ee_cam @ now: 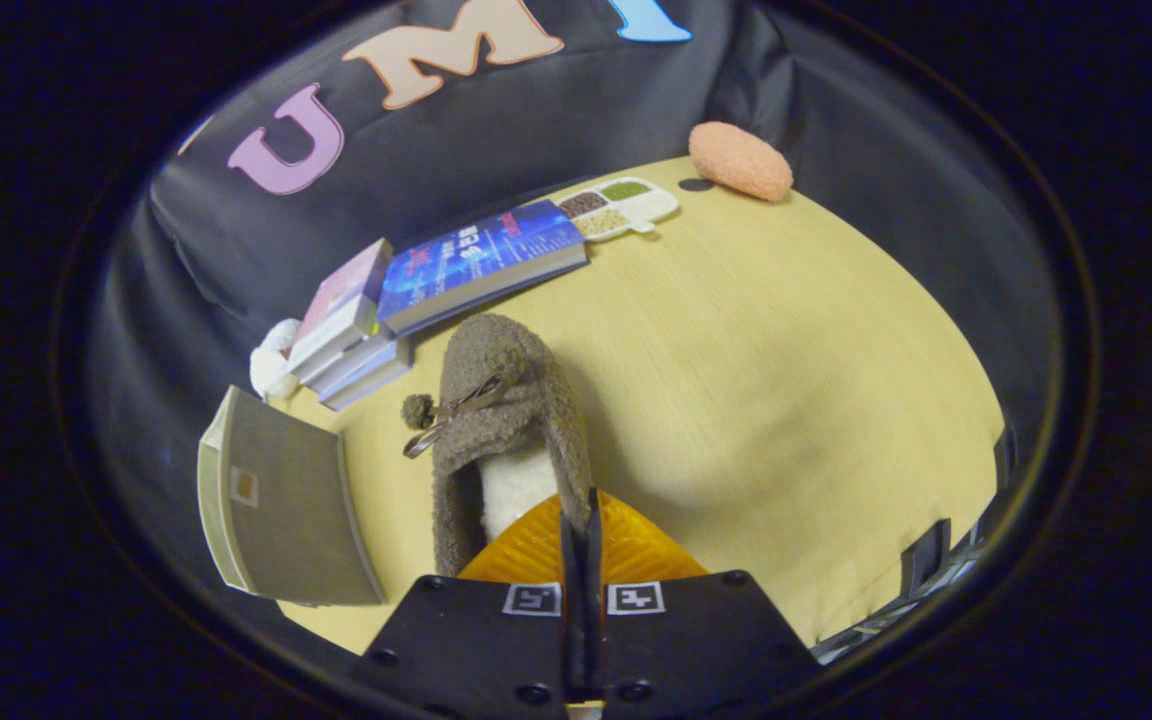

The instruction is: Open the storage box then place both shoes into the box .Put the left shoe in first, then the right shoe, with the right side of both shoes facing outward in a uniform manner.

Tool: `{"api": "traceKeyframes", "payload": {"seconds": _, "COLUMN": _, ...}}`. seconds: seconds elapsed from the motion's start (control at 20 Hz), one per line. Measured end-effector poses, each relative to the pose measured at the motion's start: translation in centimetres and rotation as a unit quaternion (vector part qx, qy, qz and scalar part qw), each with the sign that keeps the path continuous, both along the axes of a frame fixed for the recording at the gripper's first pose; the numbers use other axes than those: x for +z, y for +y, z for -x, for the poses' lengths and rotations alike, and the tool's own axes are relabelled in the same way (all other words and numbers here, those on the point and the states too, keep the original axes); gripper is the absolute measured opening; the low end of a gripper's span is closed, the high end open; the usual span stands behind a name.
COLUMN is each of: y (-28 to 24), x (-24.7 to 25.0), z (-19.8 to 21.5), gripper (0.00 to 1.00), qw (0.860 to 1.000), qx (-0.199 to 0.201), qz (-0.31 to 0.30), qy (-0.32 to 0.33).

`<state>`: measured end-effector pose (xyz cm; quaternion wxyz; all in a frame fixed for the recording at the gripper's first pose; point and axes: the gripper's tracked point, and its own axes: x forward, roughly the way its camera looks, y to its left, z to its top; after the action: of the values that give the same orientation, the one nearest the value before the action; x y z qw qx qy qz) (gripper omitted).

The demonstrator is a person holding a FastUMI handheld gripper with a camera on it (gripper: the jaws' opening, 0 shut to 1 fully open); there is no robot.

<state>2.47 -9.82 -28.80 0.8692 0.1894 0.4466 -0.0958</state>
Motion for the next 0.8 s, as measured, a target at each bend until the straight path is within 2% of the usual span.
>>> {"api": "traceKeyframes", "payload": {"seconds": 0.2, "y": 5.4, "x": 3.7, "z": -2.1, "gripper": 0.03, "qw": 0.999, "qx": 0.011, "qz": -0.021, "qy": -0.035}}
{"api": "traceKeyframes", "payload": {"seconds": 0.4, "y": 11.1, "x": 7.0, "z": -3.7, "gripper": 0.03, "qw": 0.997, "qx": 0.038, "qz": -0.031, "qy": -0.067}}
{"api": "traceKeyframes", "payload": {"seconds": 0.55, "y": 15.6, "x": 8.9, "z": -4.2, "gripper": 0.03, "qw": 0.994, "qx": 0.059, "qz": -0.041, "qy": -0.082}}
{"api": "traceKeyframes", "payload": {"seconds": 0.8, "y": 21.6, "x": 11.2, "z": -4.9, "gripper": 0.03, "qw": 0.99, "qx": 0.071, "qz": -0.069, "qy": -0.098}}
